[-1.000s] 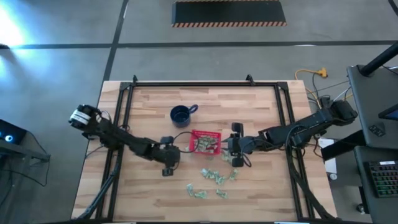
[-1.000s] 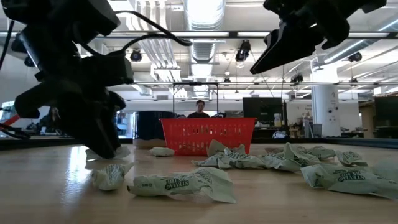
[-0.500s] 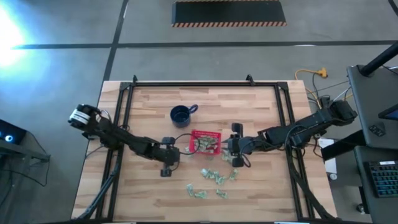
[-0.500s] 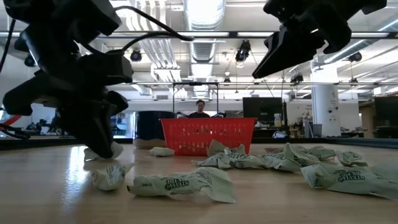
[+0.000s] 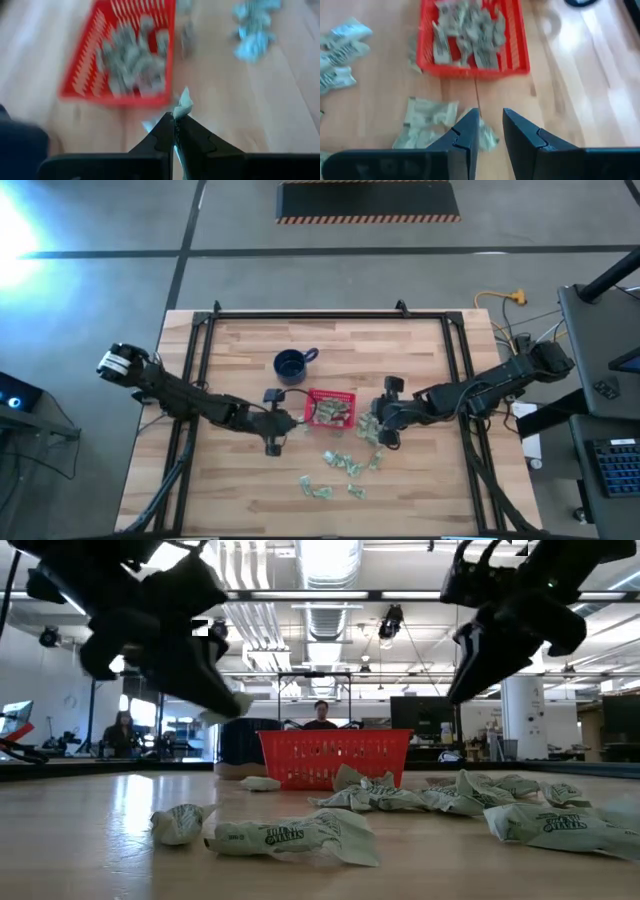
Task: Pick and place Stevia / Truvia into bins
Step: Put the white stevia packet into the red basket
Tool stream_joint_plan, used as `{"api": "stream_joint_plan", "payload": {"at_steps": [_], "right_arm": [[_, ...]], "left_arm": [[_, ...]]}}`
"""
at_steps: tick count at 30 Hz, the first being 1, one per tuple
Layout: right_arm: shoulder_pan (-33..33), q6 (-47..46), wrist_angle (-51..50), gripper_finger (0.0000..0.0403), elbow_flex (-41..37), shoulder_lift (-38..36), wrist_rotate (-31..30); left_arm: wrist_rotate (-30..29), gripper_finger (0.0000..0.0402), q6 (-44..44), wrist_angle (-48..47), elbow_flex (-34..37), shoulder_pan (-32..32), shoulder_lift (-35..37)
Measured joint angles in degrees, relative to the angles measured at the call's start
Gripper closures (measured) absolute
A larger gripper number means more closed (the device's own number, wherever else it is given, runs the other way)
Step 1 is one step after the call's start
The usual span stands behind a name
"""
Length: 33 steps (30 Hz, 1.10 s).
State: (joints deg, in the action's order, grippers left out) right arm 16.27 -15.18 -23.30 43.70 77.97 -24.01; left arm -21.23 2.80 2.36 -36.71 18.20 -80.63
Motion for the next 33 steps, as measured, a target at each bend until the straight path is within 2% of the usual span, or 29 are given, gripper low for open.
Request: {"api": "stream_joint_plan", "payload": {"at_steps": [6, 9, 16, 22, 33], "right_arm": [[0.0, -5.2, -5.43, 0.0333, 0.0, 0.0, 0.29], [0.11, -6.04, -6.2, 0.0331, -0.02, 0.0, 0.48], [0.37, -6.28, -6.15, 0.0326, -0.24, 0.0, 0.49], [0.37, -6.94, -6.07, 0.0331, -0.69, 0.0, 0.5], [0.37, -8.38, -5.02, 0.0328, -2.66, 0.0, 0.5]], "left_arm": [[-0.14, 0.0398, -7.83, 8.69, -0.17, -3.11, -1.27], [0.1, 0.0398, -9.2, 10.47, -0.86, -5.01, -1.99], [6.11, 0.0398, -10.94, 17.19, -1.71, -9.35, -5.67], [6.18, 0.0394, -11.12, 20.69, -1.95, -11.24, -9.25], [6.03, 0.0296, -11.18, 21.24, -2.05, -11.5, -9.44]]}}
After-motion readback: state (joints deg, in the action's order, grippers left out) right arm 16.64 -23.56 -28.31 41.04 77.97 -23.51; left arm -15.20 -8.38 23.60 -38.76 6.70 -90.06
